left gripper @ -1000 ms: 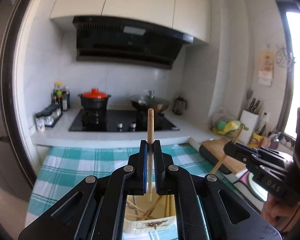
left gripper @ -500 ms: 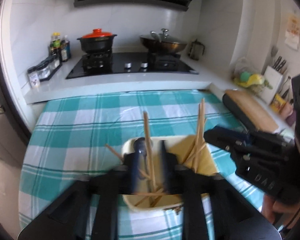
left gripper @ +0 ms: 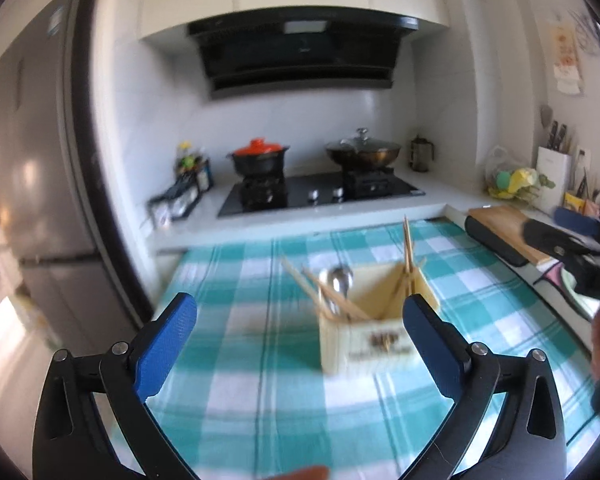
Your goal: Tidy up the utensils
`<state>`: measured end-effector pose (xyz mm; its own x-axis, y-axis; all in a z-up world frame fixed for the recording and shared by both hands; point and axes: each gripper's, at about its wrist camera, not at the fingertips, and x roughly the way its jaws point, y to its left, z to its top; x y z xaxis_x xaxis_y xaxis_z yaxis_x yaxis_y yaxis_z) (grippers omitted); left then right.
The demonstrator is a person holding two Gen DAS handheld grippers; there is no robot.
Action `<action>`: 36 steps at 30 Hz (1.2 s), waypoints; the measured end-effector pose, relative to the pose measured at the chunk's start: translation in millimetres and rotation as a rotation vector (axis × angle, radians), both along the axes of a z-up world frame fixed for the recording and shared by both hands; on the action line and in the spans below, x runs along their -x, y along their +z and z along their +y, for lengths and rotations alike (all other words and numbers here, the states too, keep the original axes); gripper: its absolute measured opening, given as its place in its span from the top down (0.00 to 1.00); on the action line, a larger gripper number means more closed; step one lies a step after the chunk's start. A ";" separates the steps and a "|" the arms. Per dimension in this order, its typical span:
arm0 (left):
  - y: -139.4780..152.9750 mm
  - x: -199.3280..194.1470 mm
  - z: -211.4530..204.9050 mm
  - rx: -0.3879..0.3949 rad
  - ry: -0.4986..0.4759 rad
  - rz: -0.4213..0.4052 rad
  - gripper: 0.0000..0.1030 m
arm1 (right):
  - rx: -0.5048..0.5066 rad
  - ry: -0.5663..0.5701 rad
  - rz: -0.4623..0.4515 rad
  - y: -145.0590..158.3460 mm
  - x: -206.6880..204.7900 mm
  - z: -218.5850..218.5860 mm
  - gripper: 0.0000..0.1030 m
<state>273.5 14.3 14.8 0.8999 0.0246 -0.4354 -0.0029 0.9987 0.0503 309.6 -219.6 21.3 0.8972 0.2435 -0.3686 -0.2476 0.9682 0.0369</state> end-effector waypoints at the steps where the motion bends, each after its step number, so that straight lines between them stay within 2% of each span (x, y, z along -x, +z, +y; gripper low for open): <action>1: -5.2 12.6 0.6 0.022 0.027 0.013 0.00 | 0.001 -0.020 -0.005 -2.4 13.3 -1.7 0.03; 2: -9.0 20.7 1.3 0.038 0.037 0.020 0.00 | -0.003 -0.039 -0.007 -5.6 27.4 -3.6 0.00; 6: -22.5 53.8 -0.8 0.111 0.012 0.069 0.00 | -0.054 -0.021 0.024 -21.9 76.0 -8.5 0.00; 8: -25.1 64.8 -4.3 0.102 0.030 0.085 0.00 | -0.042 -0.024 0.049 -28.9 93.1 -5.3 0.00; 12: -25.7 85.1 -14.8 0.042 0.075 0.086 0.00 | 0.046 -0.083 0.057 -36.3 118.9 9.6 0.00; 15: -24.3 94.0 -17.4 0.014 0.074 0.094 0.00 | 0.052 -0.088 0.070 -35.4 130.3 16.0 0.00; 24: -17.8 109.1 -13.0 -0.008 0.082 0.081 0.00 | 0.031 -0.078 0.064 -20.2 147.4 26.5 0.00; 36: -5.4 121.7 -14.1 -0.004 0.089 0.051 0.00 | 0.034 -0.117 0.050 -7.6 162.6 24.1 0.00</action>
